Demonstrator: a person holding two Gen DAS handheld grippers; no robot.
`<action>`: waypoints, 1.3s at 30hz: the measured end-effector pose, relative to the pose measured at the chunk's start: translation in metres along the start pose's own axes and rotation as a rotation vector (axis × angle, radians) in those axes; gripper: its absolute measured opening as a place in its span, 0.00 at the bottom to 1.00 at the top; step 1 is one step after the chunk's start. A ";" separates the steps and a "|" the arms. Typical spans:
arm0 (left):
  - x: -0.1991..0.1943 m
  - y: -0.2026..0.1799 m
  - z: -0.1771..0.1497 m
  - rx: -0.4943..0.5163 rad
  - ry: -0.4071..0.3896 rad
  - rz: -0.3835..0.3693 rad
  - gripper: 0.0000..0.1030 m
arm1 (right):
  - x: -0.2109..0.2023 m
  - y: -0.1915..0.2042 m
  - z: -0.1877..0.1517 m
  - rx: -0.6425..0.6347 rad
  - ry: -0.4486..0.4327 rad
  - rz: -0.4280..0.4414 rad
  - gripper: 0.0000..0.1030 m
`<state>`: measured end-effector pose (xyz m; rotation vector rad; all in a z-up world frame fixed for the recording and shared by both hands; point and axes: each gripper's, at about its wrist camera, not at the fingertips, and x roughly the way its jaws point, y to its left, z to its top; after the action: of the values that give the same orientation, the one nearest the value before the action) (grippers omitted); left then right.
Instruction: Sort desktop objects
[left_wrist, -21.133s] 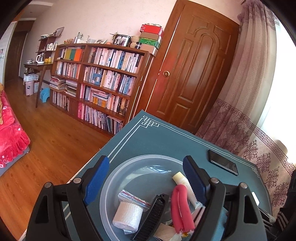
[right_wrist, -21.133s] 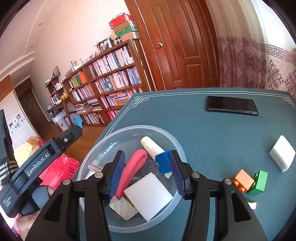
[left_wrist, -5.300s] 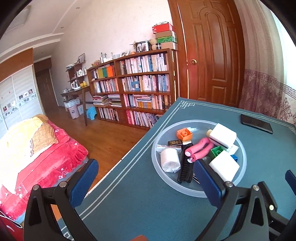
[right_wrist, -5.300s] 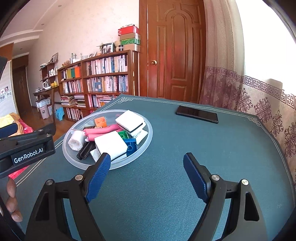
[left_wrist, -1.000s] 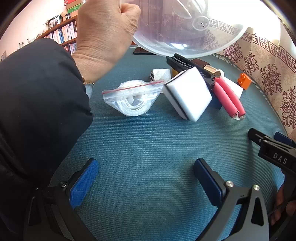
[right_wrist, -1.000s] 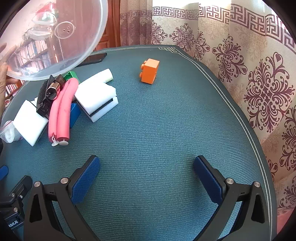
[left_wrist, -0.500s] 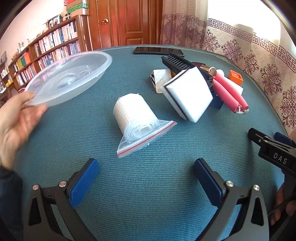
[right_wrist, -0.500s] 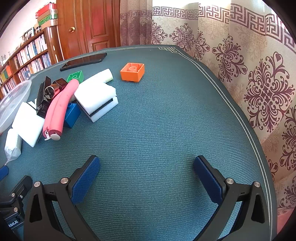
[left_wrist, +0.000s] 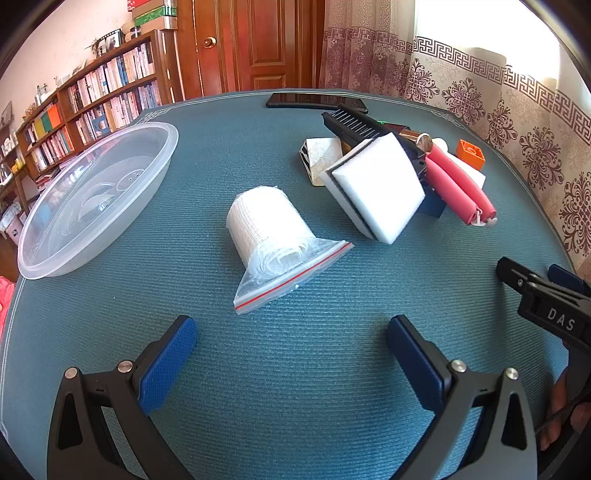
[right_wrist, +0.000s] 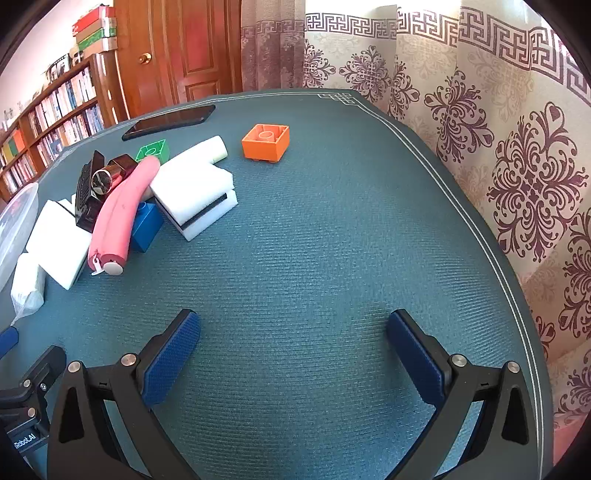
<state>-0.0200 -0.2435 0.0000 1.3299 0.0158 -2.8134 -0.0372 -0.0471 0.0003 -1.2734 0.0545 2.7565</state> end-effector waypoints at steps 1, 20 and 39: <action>0.000 0.000 0.000 0.000 0.000 0.000 1.00 | -0.001 0.000 -0.001 -0.002 0.000 0.001 1.00; 0.001 0.000 0.001 0.000 0.001 0.000 1.00 | 0.001 -0.001 0.001 -0.012 0.004 0.014 1.00; 0.001 0.000 0.001 0.000 0.000 -0.001 1.00 | 0.001 0.000 0.002 -0.012 0.003 0.014 1.00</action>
<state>-0.0210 -0.2435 0.0001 1.3305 0.0166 -2.8136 -0.0391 -0.0473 0.0006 -1.2847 0.0466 2.7707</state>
